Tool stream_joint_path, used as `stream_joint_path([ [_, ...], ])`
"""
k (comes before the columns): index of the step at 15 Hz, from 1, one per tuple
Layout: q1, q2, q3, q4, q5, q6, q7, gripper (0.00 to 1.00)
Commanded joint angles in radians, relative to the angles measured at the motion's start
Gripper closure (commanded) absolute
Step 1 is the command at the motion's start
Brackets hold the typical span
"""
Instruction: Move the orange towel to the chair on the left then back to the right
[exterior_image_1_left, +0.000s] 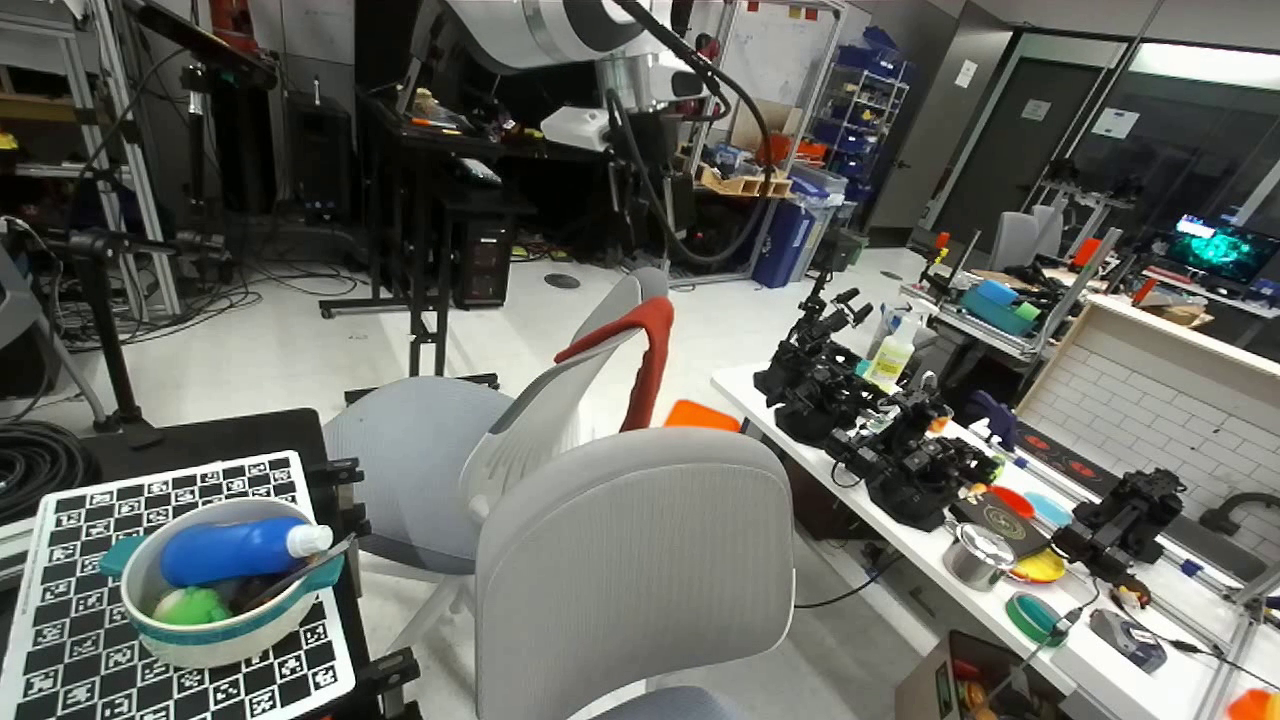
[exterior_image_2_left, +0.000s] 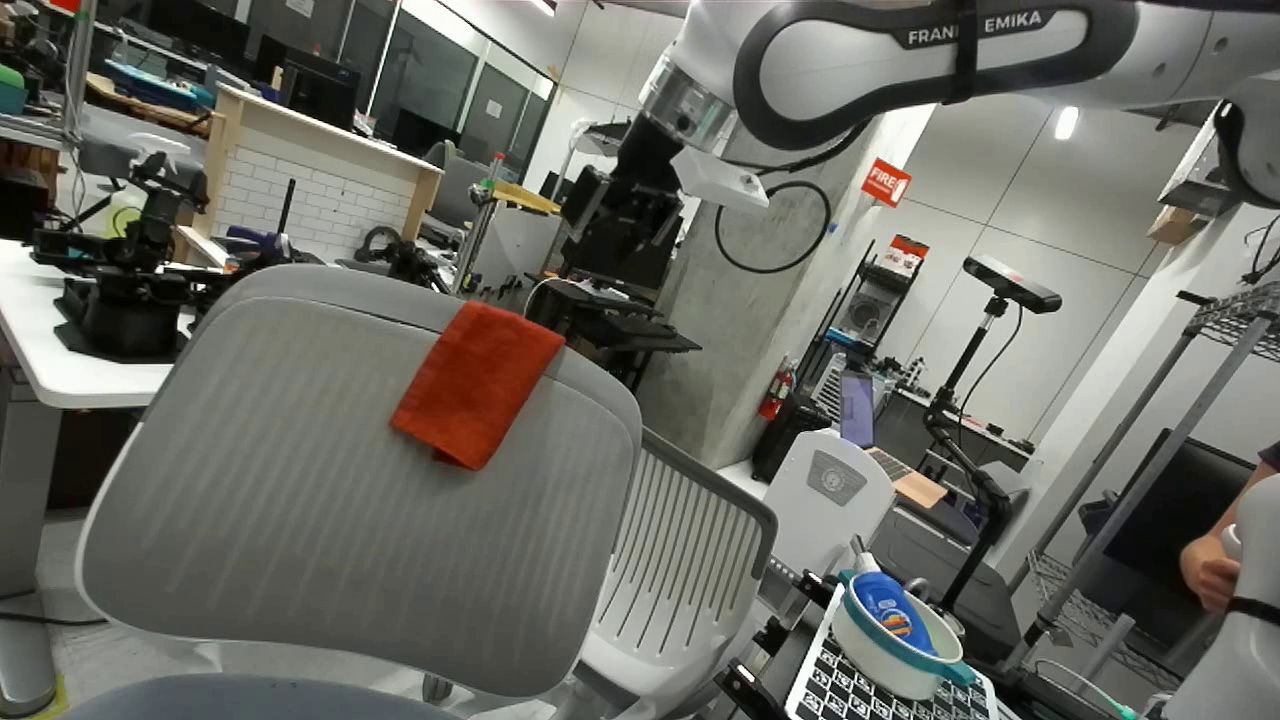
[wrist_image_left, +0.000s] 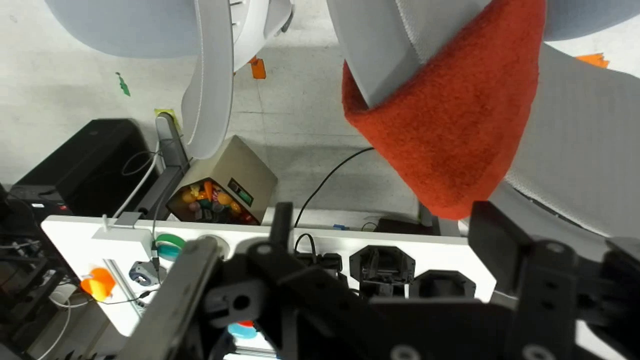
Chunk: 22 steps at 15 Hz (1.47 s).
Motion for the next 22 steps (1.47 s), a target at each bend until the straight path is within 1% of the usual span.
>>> stream_joint_path([
  [1, -0.012, -0.069, 0.013, -0.118, -0.005, 0.052, -0.004, 0.00],
  [3, -0.018, -0.075, 0.017, -0.141, -0.001, 0.077, -0.020, 0.00],
  [6, -0.033, -0.075, 0.026, -0.136, 0.024, 0.089, -0.083, 0.00],
  [8, -0.057, -0.068, 0.047, -0.120, 0.064, 0.100, -0.206, 0.00],
  [11, -0.100, -0.054, 0.086, -0.079, 0.156, 0.078, -0.433, 0.00],
  [14, -0.123, -0.022, 0.103, -0.041, 0.196, 0.074, -0.560, 0.00],
  [17, -0.137, 0.035, 0.109, 0.012, 0.217, 0.061, -0.634, 0.00],
  [22, -0.134, 0.167, 0.103, 0.115, 0.202, 0.072, -0.656, 0.00],
])
